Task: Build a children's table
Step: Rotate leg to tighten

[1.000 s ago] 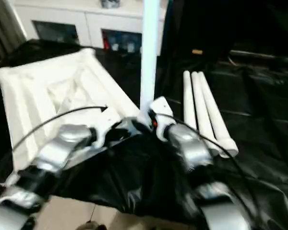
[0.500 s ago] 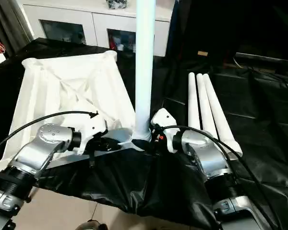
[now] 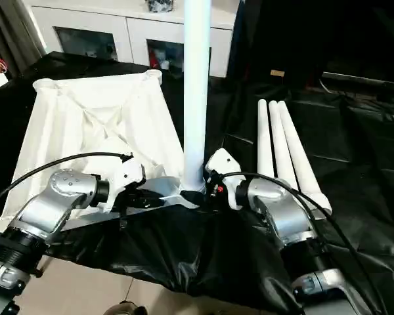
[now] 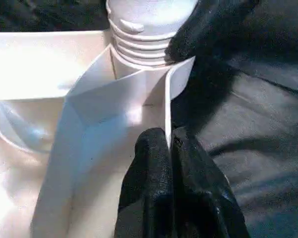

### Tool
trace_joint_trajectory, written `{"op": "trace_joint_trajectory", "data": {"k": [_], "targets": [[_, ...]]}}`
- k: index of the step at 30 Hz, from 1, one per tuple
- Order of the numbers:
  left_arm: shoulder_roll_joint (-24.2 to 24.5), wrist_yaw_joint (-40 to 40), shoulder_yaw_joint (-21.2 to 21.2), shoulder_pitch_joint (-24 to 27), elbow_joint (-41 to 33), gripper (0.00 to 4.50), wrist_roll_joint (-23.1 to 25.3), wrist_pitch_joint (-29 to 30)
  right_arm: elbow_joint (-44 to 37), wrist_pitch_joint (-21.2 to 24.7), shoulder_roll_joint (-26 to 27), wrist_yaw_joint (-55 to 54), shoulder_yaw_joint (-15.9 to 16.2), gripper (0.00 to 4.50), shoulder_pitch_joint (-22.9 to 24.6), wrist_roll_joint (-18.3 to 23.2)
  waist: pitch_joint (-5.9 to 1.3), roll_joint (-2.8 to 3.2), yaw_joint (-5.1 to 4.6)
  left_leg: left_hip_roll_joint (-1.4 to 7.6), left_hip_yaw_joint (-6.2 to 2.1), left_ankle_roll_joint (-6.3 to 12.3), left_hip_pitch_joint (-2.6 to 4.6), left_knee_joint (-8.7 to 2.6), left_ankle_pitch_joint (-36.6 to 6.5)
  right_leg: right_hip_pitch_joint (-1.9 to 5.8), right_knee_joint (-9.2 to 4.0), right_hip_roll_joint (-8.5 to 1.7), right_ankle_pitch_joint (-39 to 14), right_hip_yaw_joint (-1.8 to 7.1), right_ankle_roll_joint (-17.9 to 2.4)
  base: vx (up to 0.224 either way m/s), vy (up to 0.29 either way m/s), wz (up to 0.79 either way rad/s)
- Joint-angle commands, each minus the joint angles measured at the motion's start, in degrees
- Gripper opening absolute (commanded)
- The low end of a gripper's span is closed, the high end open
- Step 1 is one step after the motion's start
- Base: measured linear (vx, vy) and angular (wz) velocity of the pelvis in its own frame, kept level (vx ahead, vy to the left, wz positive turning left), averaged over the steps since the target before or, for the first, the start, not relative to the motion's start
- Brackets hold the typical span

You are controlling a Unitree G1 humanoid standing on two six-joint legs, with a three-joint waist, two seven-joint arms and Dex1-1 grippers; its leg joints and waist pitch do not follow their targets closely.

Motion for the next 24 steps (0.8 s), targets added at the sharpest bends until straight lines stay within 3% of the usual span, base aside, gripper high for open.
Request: {"op": "trace_joint_trajectory", "data": {"k": [1, 5, 6, 10, 13, 14, 17, 24], "targets": [[-3.45, 3.17, 0.02, -2.26, -1.47, 0.0, -0.39, 0.48, 1.12, -0.29, 2.56, -3.66, 0.76, 2.76, -0.08, -0.44, -4.64, -0.26, -0.3, 3.49, -1.43, 1.26, 1.31, -3.98, -10.43, 2.78, -4.54, -5.7, -15.23, 3.24, -11.14, 0.0, 0.0, 0.0], [-9.6, 11.64, 0.51, -4.26, 0.5, 0.0, 1.09, 3.66, 6.96, -0.97, 8.65, -14.95, -2.32, 2.75, -2.19, -0.91, -4.57, -0.34, -0.74, 3.26, -1.5, 0.51, 1.44, -3.97, -11.44, 2.69, -5.01, -5.73, -18.29, 3.2, -10.14, 0.0, 0.0, 0.0], [-9.6, 11.64, 0.51, -4.26, 0.5, 0.0, 1.09, 3.66, 6.96, -0.97, 8.65, -14.95, -2.32, 2.75, -2.19, -0.91, -4.64, -0.33, -0.74, 3.27, -1.49, 0.54, 1.46, -3.94, -11.31, 2.74, -5.01, -5.78, -18.23, 3.23, -10.12, 0.0, 0.0, 0.0], [-17.03, 21.7, 0.77, -6.33, 3.34, 0.0, 2.59, 6.66, 11.85, -2.29, 15.59, -24.61, -3.16, 2.75, -4.87, -1.98, -4.69, -0.23, -1.06, 3.15, -1.42, 0.75, 1.42, -3.88, -10.55, 2.7, -5.04, -5.62, -17.05, 3.2, -10.33, 0.0, 0.0, 0.0], [-18.32, 22.32, 0.55, -6.39, 3.16, 0.0, 3.01, 7.16, 13.46, -3.4, 17.25, -27.37, -3.44, 2.75, -5.89, -2.77, -4.75, -0.18, -1.1, 3.23, -1.47, 1.54, 1.3, -3.89, -10.2, 2.73, -5.02, -5.7, -16.04, 3.17, -10.2, 0.0, 0.0, 0.0], [-18.32, 21.96, 0.23, -6.28, 2.82, 0.0, 3.17, 6.92, 13.99, -3.6, 17.76, -27.17, -3.85, 3.1, -6.32, -2.28, -4.87, -0.12, -1.08, 3.19, -1.51, 1.91, 1.16, -3.87, -9.65, 2.89, -4.87, -5.71, -15.07, 3.19, -10.14, 0.0, 0.0, 0.0], [-17.54, 20.75, -0.09, -5.73, 1.85, 0.0, 3.05, 6.16, 13.93, -3.87, 18.01, -26.66, -4.78, 3.48, -6.66, -1.52, -4.9, -0.22, -1.13, 3.17, -1.43, 2.64, 1.07, -3.84, -9.05, 2.93, -4.7, -5.64, -13.68, 3.19, -10.42, 0.0, 0.0, 0.0], [-13.93, 16.63, -0.03, -3.79, -0.31, 0.0, 2.64, 4.81, 13.59, -5.7, 14.4, -23.34, -4.45, 3.94, -6.6, -2.43, -4.85, -0.07, -1.4, 3.29, -1.47, 2.65, 1.07, -3.91, -9.82, 2.9, -4.73, -5.69, -14.31, 3.18, -10.46, 0.0, 0.0, 0.0]]}}
